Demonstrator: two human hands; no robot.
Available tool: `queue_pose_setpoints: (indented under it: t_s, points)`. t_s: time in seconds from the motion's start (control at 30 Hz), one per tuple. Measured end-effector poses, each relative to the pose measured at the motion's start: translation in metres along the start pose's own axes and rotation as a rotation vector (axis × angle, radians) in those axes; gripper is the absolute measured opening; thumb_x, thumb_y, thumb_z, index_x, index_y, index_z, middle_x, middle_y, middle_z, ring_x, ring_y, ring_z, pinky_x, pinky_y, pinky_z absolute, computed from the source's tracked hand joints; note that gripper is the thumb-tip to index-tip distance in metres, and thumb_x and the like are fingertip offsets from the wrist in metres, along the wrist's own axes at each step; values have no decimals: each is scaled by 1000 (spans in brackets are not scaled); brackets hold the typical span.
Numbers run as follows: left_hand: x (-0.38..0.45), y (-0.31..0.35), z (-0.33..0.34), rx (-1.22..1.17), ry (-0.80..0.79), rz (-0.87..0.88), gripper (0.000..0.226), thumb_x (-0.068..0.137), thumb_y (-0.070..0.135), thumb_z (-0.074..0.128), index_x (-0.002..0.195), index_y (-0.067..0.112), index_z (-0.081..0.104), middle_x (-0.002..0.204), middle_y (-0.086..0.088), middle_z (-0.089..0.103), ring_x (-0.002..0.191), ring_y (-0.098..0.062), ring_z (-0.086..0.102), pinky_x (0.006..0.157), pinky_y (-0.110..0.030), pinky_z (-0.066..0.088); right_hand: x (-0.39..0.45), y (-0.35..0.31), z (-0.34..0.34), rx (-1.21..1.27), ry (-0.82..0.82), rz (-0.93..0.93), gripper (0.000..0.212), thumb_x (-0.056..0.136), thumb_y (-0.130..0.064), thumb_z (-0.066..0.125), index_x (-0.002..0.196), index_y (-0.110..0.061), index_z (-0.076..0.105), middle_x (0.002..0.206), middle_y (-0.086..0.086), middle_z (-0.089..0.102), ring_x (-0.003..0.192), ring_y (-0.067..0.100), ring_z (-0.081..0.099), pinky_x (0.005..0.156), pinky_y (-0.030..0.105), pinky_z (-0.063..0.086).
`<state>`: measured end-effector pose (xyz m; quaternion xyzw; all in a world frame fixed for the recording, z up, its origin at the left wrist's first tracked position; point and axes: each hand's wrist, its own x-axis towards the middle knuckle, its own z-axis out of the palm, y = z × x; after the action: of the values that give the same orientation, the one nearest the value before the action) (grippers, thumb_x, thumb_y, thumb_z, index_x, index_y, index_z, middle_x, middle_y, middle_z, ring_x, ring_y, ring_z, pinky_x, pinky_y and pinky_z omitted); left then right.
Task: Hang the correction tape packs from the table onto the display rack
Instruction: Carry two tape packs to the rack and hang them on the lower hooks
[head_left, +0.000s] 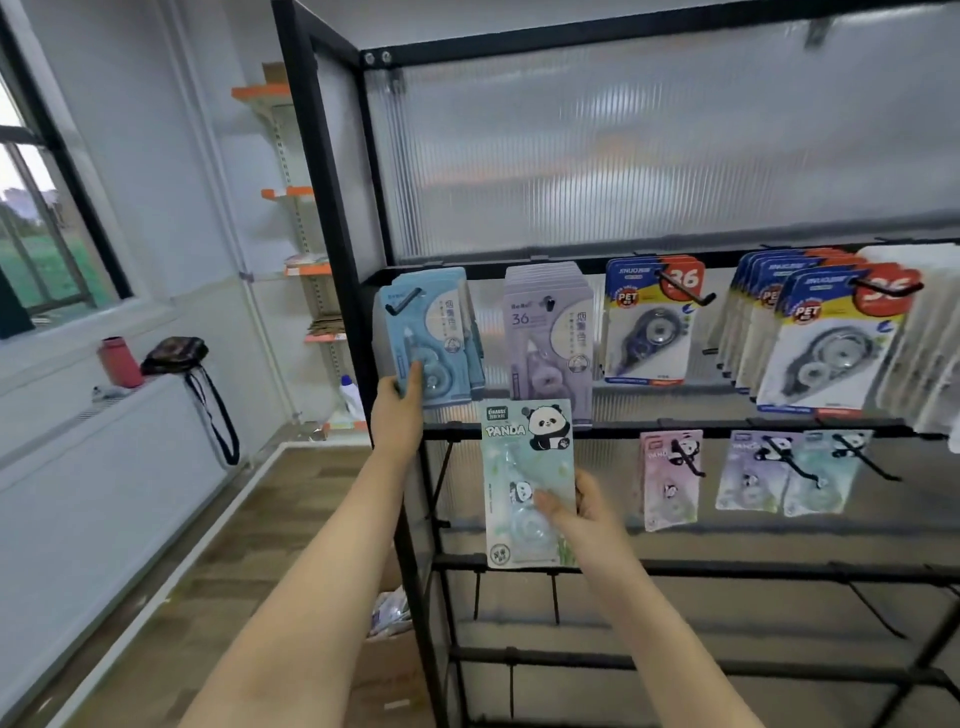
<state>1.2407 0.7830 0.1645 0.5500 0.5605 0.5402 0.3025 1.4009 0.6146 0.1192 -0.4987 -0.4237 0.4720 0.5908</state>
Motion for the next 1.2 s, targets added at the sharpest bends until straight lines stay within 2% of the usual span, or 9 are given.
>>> queue_pose_setpoints:
  t_s: [0.1, 0.2, 0.3, 0.5, 0.7, 0.83, 1.0, 1.2]
  points:
    - [-22, -15, -6, 106, -54, -38, 41, 99, 46, 42, 106, 6, 48, 100, -6, 55, 94, -23, 53, 74, -30, 34, -11, -1, 6, -5, 25, -1, 24, 93, -22, 59, 114, -28, 50, 110, -10, 64, 100, 5, 61, 74, 18, 48]
    - [-46, -34, -16, 216, -138, -32, 42, 101, 43, 39, 114, 5, 50, 113, -11, 58, 104, -27, 55, 77, -30, 35, -27, 0, 14, -12, 63, -8, 23, 92, -19, 60, 112, -23, 50, 107, -6, 65, 91, 3, 63, 63, 13, 50]
    - [-69, -45, -24, 344, -201, 35, 43, 102, 39, 38, 123, 4, 52, 120, -11, 60, 112, -29, 55, 78, -28, 35, -46, 5, 19, -7, 97, 10, 29, 93, -19, 59, 121, -17, 50, 113, -2, 65, 94, 7, 65, 62, 15, 52]
    - [-116, -40, -27, 549, -388, 354, 38, 101, 39, 40, 118, 11, 58, 117, -4, 60, 104, -19, 56, 78, -28, 41, -91, 16, 13, 10, 228, 12, 32, 94, -13, 57, 124, -10, 49, 111, 1, 65, 92, 9, 65, 59, 14, 53]
    - [-167, -19, -9, 869, -601, 709, 40, 102, 36, 34, 128, 12, 51, 127, -6, 53, 116, -23, 49, 89, -36, 42, -123, 16, -11, -25, 317, -13, 27, 94, -11, 56, 120, -11, 50, 116, 4, 64, 100, 15, 64, 65, 16, 53]
    - [-201, -14, 9, 1018, -656, 906, 38, 102, 32, 33, 130, 10, 48, 131, -7, 52, 121, -23, 47, 98, -35, 39, -135, 19, -38, -49, 374, -19, 23, 95, -11, 56, 117, -11, 49, 117, 7, 64, 104, 21, 64, 72, 23, 53]
    - [-230, -11, 37, 1088, -698, 953, 41, 103, 33, 29, 131, 9, 47, 133, -9, 51, 122, -26, 46, 98, -36, 36, -141, 21, -79, -52, 381, -17, 23, 94, -8, 57, 115, -12, 50, 118, 10, 64, 105, 25, 64, 84, 34, 54]
    - [-246, -2, 90, 1103, -721, 874, 41, 102, 37, 33, 132, 12, 46, 133, -6, 51, 122, -24, 46, 97, -36, 39, -142, 21, -143, -88, 362, 20, 17, 93, -5, 58, 106, -15, 52, 103, 2, 66, 86, 11, 65, 69, 22, 54]
